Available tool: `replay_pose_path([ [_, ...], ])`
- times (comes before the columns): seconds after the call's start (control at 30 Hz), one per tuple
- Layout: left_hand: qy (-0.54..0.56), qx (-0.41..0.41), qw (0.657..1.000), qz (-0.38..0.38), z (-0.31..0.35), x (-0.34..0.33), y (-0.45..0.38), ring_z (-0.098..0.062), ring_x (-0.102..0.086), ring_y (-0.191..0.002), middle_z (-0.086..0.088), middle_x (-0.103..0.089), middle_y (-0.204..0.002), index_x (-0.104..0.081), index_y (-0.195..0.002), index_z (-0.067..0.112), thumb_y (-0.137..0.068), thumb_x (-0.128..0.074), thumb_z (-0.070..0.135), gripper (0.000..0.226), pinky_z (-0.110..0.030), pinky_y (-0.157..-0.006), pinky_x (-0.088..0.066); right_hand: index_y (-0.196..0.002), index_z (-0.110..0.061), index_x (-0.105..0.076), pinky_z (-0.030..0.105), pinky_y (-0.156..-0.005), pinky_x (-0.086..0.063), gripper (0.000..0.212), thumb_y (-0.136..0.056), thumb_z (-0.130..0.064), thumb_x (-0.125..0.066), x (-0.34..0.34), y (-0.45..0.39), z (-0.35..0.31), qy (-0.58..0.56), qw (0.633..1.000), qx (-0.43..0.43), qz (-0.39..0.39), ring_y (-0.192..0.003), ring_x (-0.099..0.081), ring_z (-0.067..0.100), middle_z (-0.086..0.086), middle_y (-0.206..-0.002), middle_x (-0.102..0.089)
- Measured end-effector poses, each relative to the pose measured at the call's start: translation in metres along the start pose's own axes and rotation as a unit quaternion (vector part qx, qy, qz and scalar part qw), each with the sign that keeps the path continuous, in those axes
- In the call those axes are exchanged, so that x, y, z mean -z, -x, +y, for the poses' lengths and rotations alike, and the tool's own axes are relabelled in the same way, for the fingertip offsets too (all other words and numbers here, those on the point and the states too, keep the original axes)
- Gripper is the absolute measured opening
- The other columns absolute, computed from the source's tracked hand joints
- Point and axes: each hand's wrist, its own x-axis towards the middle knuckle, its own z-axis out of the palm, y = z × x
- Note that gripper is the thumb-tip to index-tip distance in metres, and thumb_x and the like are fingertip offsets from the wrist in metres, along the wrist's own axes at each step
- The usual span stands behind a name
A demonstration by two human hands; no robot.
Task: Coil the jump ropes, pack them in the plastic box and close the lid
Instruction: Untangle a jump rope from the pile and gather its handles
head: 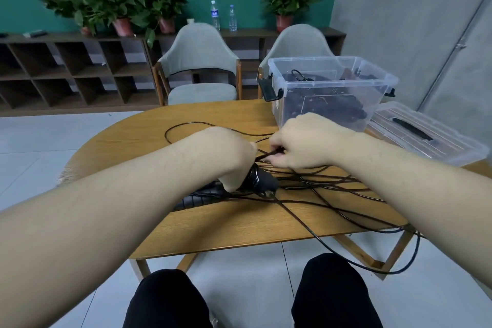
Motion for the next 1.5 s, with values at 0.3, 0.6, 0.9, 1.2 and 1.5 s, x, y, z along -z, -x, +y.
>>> replay_pose_path([
  [0.3, 0.163, 0.079, 0.979, 0.093, -0.046, -0.041, -0.03, -0.024, -0.056, -0.084, 0.001, -0.056, -0.089, -0.027, -0.146, 0.036, -0.089, -0.059, 0.023, 0.066, -0.037, -0.067, -0.052, -0.083, -0.03, -0.061, 0.031, -0.062, -0.052, 0.041, -0.098, -0.061, -0.039, 0.005, 0.018, 0.001, -0.17, 0.979, -0.105, 0.03, -0.065, -0.058, 0.007, -0.008, -0.066, -0.061],
  [0.6, 0.773, 0.044, 0.629, 0.07, -0.05, -0.061, -0.046, -0.03, -0.066, -0.064, -0.02, -0.063, -0.099, -0.038, -0.11, 0.026, -0.089, -0.067, 0.006, 0.041, -0.032, -0.05, -0.052, -0.095, -0.026, -0.053, 0.028, -0.057, -0.038, 0.031, -0.106, -0.045, -0.03, -0.042, 0.033, -0.035, -0.35, 0.933, -0.074, 0.023, -0.058, -0.049, 0.008, -0.006, -0.061, -0.051],
  [0.9, 0.834, -0.202, 0.513, -0.039, -0.027, -0.062, -0.029, -0.03, -0.063, -0.071, -0.017, -0.063, -0.087, -0.039, -0.126, 0.023, -0.078, -0.065, -0.004, 0.061, -0.033, -0.055, -0.051, -0.083, -0.044, -0.048, 0.032, -0.075, -0.045, 0.025, -0.104, -0.047, -0.035, -0.061, 0.043, -0.031, -0.41, 0.911, -0.052, 0.014, -0.069, -0.051, 0.005, -0.017, -0.069, -0.053],
  [1.2, 0.574, -0.303, 0.741, -0.172, -0.028, -0.047, -0.005, -0.019, -0.063, -0.067, -0.02, -0.066, -0.092, -0.039, -0.116, 0.02, -0.082, -0.078, -0.003, 0.056, -0.031, -0.058, -0.05, -0.092, -0.024, -0.067, 0.038, -0.076, -0.056, 0.024, -0.091, -0.047, -0.06, -0.058, 0.031, -0.004, -0.294, 0.952, 0.005, -0.089, -0.081, -0.065, 0.013, -0.007, -0.085, -0.068],
  [1.5, 0.223, -0.167, 0.958, -0.07, -0.011, -0.036, -0.003, -0.025, -0.066, -0.09, 0.007, -0.055, -0.101, -0.038, -0.113, 0.032, -0.069, -0.079, 0.068, 0.07, -0.049, -0.082, -0.059, -0.078, -0.028, -0.058, 0.027, -0.058, -0.04, 0.048, -0.088, -0.073, -0.045, -0.025, 0.011, 0.006, -0.036, 0.998, -0.013, -0.053, -0.061, -0.047, 0.005, -0.01, -0.062, -0.051],
])
